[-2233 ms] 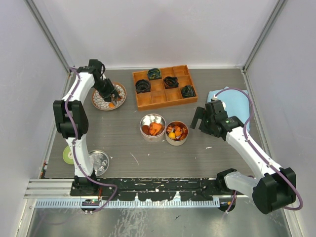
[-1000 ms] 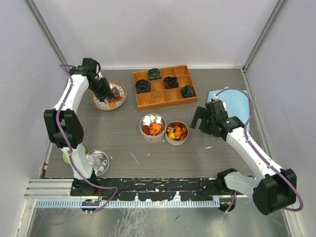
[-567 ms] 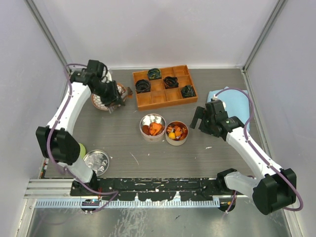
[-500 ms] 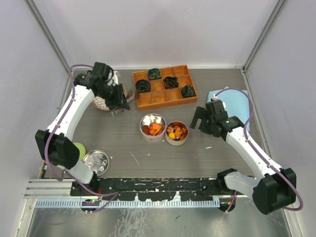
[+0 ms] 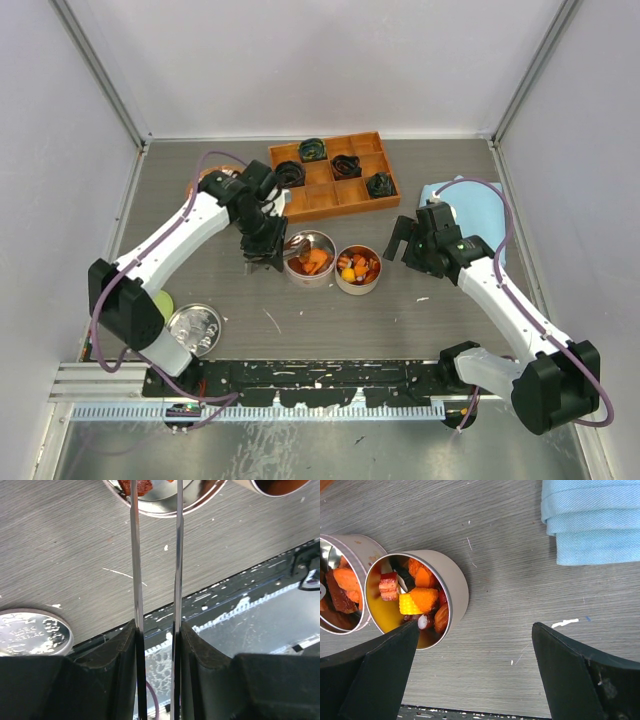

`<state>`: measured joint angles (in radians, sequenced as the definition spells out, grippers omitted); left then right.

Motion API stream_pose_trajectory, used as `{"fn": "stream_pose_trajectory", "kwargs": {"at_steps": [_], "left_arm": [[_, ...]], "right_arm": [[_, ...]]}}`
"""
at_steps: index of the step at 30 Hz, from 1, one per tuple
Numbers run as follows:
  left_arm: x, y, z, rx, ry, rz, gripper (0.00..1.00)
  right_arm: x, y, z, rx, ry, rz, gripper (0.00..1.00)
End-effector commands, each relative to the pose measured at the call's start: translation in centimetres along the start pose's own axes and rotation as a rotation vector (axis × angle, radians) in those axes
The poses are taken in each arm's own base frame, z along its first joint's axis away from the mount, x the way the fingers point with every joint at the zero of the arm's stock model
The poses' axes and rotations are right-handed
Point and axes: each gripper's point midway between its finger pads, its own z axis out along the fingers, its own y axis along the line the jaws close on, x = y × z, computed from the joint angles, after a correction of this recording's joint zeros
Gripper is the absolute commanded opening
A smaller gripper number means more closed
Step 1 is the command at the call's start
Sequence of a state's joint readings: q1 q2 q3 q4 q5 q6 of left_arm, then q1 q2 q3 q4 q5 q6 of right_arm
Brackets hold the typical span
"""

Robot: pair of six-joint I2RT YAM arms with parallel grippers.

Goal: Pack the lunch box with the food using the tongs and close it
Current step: Place the fake food in the packing box, then pick up the fake food from the plate.

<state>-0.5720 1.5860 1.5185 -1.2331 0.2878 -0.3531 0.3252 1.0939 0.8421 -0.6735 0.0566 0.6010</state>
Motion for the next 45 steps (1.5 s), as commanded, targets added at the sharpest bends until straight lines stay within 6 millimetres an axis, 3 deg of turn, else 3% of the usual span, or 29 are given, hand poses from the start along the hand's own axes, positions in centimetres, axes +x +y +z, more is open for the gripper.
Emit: {"fn": "stream_pose_trajectory", "kwargs": {"at_steps": [1,9,15,24,28,36,40,45], "left_arm": [[-0.4,0.8,-0.3,-0.087,-0.022,0.078,0.30],[-1.6,0.3,0.1,-0.144,-0.033,0.133,0.41],[-2.2,0.0,-0.8,-0.148,-0.077,0.141,0.46],[-3.3,0.5,-3.2,-0.173,-0.187,0.128,0.40],[-4.6,2.9,-4.8,-0.180,-0.242,0.052,0.40],[-7.1,10.0,-5.7,-0.146,-0.276,-0.230,0.40],[-9.1,12.6,-5.4,-0.108,-0.305,-0.365,0.42],[-11.4,14.0,-4.1,-0.082,-0.308,-0.479,0.42]], "right_arm": [[-1.7,1.3,-0.6,-0.045,-0.055,0.020,1.00],[-1.7,1.2,-0.5,-0.041,-0.053,0.018,1.00],[-1.6,1.0,-0.5,-0.037,-0.056,0.017,1.00],[-1.6,1.0,-0.5,-0.038,-0.054,0.016,1.00],[-1.6,1.0,-0.6,-0.037,-0.058,0.015,1.00],[-1.7,1.0,-0.6,-0.035,-0.059,0.014,1.00],[-1.8,1.0,-0.7,-0.035,-0.061,0.013,1.00],[-1.8,1.0,-0.6,-0.031,-0.058,0.011,1.00]]}}
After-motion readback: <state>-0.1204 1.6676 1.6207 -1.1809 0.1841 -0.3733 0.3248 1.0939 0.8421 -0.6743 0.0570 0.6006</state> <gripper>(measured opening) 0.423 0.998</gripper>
